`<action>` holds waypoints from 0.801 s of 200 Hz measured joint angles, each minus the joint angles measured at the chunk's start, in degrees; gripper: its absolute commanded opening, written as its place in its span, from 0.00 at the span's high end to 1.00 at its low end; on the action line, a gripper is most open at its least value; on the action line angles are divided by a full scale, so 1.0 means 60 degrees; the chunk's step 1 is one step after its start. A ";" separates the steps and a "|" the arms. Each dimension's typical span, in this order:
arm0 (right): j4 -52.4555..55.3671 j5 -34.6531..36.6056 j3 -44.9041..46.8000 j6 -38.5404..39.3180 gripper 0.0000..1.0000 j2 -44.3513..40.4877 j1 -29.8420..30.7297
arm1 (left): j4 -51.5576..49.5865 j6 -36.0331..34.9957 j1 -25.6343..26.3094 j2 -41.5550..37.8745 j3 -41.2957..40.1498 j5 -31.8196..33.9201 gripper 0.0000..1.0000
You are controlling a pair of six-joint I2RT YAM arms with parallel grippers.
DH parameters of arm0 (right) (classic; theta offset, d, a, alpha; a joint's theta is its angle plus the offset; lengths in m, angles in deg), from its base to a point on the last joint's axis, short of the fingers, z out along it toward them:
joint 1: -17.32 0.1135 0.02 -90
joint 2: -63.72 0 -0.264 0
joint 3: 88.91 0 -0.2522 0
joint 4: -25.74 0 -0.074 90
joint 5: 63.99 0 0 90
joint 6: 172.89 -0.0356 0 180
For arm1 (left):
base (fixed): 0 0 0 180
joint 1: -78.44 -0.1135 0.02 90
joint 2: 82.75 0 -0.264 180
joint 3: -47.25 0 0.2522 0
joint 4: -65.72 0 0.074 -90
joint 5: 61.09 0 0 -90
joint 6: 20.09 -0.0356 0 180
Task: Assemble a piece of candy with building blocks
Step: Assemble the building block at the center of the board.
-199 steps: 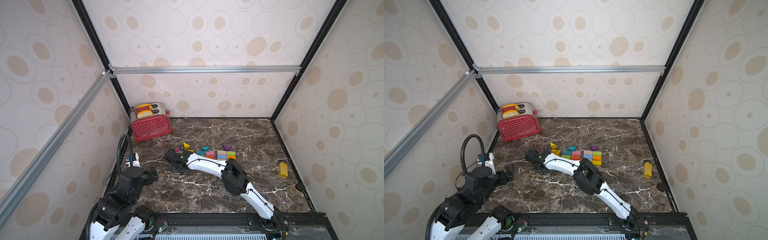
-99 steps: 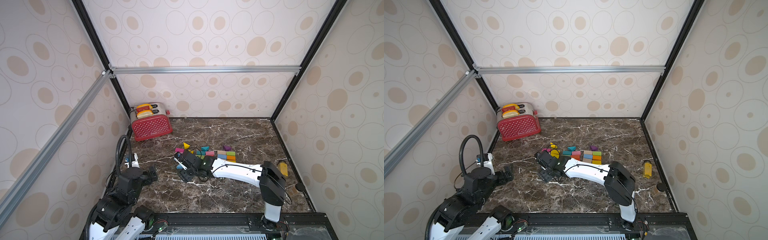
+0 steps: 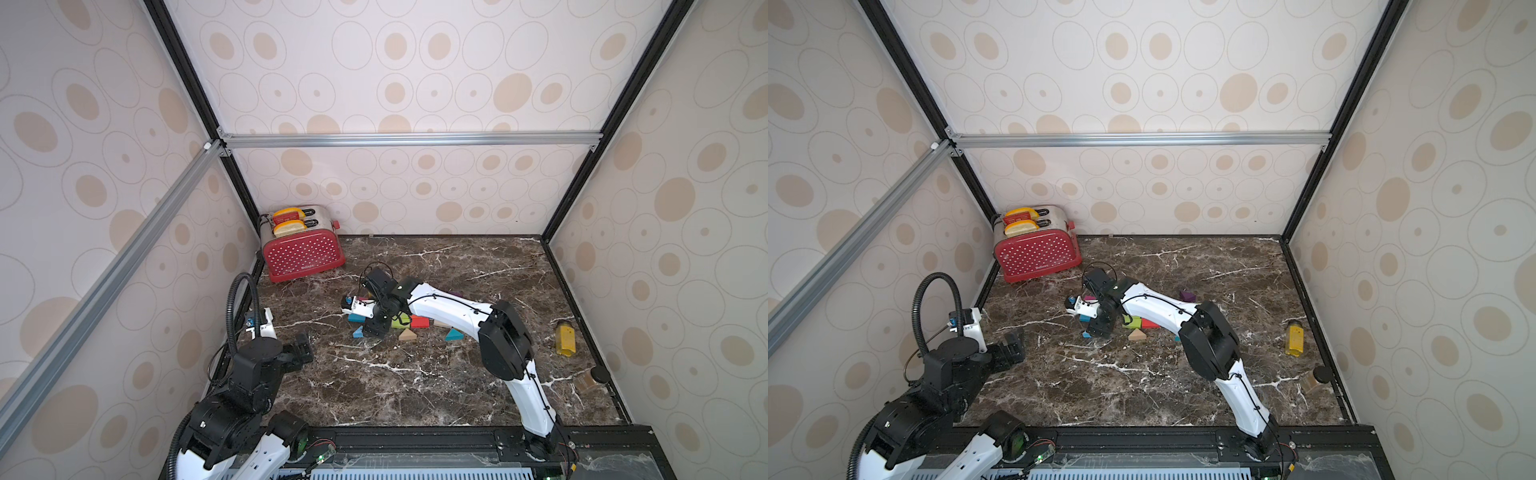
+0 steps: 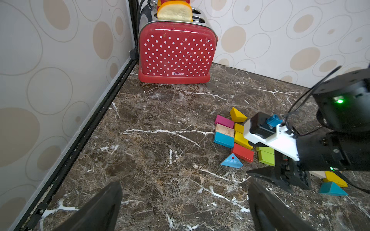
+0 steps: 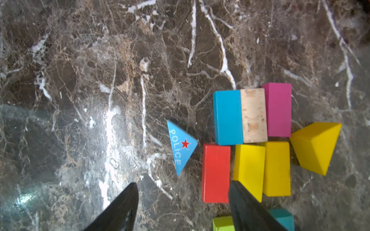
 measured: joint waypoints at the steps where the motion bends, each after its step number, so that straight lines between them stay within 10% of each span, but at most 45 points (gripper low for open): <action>1: 0.0025 0.0000 -0.0029 0.0018 0.25 0.0022 0.0000 | 0.0000 0.0000 0.0000 0.0000 0.0000 0.0000 0.01; 160: 0.1005 -0.0313 -0.2291 0.0324 0.35 0.2138 -0.0022 | 0.0004 -0.0004 0.0000 0.0120 -0.0040 -0.0124 0.01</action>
